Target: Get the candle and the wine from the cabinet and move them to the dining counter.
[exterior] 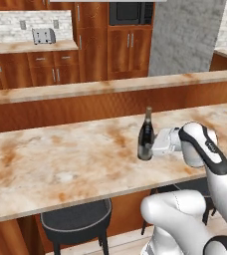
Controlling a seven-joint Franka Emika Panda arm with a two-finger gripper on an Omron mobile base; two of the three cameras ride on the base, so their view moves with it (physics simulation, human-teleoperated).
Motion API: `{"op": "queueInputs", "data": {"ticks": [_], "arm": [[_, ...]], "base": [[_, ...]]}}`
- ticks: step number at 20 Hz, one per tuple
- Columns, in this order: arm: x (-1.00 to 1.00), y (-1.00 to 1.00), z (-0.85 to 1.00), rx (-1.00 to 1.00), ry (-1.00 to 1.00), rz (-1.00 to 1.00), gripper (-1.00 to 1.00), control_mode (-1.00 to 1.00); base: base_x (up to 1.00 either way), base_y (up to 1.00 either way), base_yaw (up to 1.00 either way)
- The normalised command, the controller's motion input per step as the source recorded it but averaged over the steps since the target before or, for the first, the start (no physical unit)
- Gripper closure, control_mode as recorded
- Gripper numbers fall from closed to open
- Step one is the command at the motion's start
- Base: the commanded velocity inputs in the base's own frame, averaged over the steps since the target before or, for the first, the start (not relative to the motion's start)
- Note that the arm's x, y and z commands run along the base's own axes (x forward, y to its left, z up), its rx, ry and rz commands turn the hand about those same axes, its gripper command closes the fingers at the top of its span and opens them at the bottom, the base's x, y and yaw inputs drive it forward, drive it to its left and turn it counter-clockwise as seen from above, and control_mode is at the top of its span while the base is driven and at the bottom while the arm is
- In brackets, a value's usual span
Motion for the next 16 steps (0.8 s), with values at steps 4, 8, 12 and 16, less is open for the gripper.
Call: {"op": "queueInputs", "data": {"ticks": [4, 8, 12, 16], "arm": [[0.35, 0.08, -0.29, -0.05, 0.0, 0.11, 1.0, -1.0], [0.33, 0.09, -0.25, -0.16, -0.06, 0.08, 1.0, -1.0], [0.41, 0.03, -0.29, -0.06, -0.07, 0.05, 1.0, -1.0], [0.45, 0.02, -0.34, 0.0, 0.0, 0.04, 1.0, -1.0]], "base": [[0.0, 0.0, 0.0], [0.0, 0.0, 0.0], [0.0, 0.0, 0.0], [0.0, 0.0, 0.0]]}}
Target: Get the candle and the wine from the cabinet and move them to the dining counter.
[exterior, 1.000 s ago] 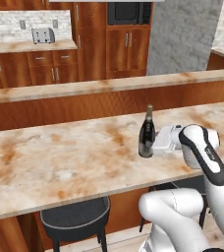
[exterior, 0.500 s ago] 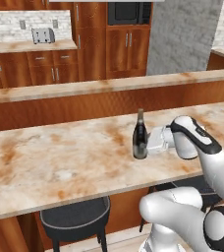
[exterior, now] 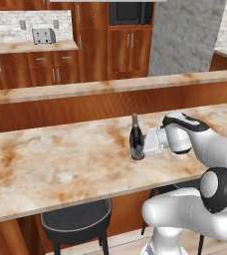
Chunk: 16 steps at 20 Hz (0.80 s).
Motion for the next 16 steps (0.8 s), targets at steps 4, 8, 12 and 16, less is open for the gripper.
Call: {"op": "queueInputs", "data": {"ticks": [4, 8, 12, 16], "arm": [[0.47, 0.0, -0.36, 0.03, 0.0, 0.03, 1.0, -1.0], [0.32, 0.0, -0.37, 0.07, 0.0, 0.03, 1.0, -1.0], [0.15, 0.0, -0.41, 0.09, 0.0, 0.05, 1.0, -1.0], [0.2, 0.0, -0.33, 0.01, 0.0, 0.04, 1.0, -1.0]], "base": [[0.0, 0.0, 0.0], [0.0, 0.0, 0.0], [0.0, 0.0, 0.0], [0.0, 0.0, 0.0]]}}
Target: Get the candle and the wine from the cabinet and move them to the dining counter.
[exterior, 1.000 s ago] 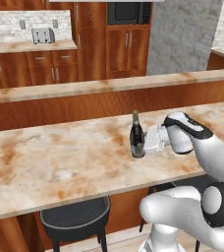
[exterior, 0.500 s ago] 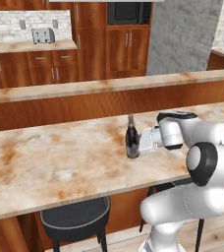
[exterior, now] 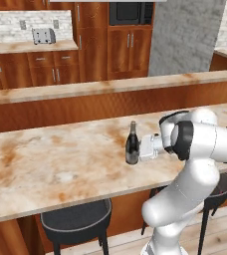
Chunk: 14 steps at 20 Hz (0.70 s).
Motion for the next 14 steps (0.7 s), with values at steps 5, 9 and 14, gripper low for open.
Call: {"op": "queueInputs", "data": {"ticks": [5, 9, 14], "arm": [[0.25, 0.0, -0.28, 0.0, 0.0, 0.02, 1.0, -1.0], [0.26, 0.01, -0.31, 0.0, 0.0, 0.02, 1.0, -1.0], [-0.01, 0.14, -0.46, -0.02, 0.0, 0.0, 1.0, -1.0]], "base": [[0.0, 0.0, 0.0], [0.0, 0.0, 0.0], [0.0, 0.0, 0.0]]}}
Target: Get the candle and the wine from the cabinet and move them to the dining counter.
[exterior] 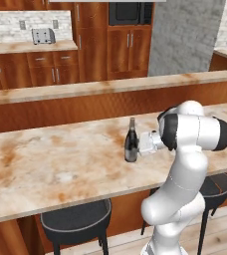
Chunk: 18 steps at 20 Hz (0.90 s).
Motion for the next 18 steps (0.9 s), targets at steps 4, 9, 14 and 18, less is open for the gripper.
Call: {"op": "queueInputs", "data": {"ticks": [4, 9, 14, 18], "arm": [[-0.02, 0.18, -0.49, -0.08, 0.0, 0.0, 1.0, -1.0], [0.0, 0.13, -0.36, -0.09, -0.02, 0.0, -1.0, -1.0], [-0.09, 0.0, -0.25, -0.04, -0.06, 0.0, -1.0, -1.0], [-0.15, -0.01, -0.17, -0.02, -0.09, 0.0, -1.0, -1.0]], "base": [[0.0, 0.0, 0.0], [0.0, 0.0, 0.0], [0.0, 0.0, 0.0], [0.0, 0.0, 0.0]]}}
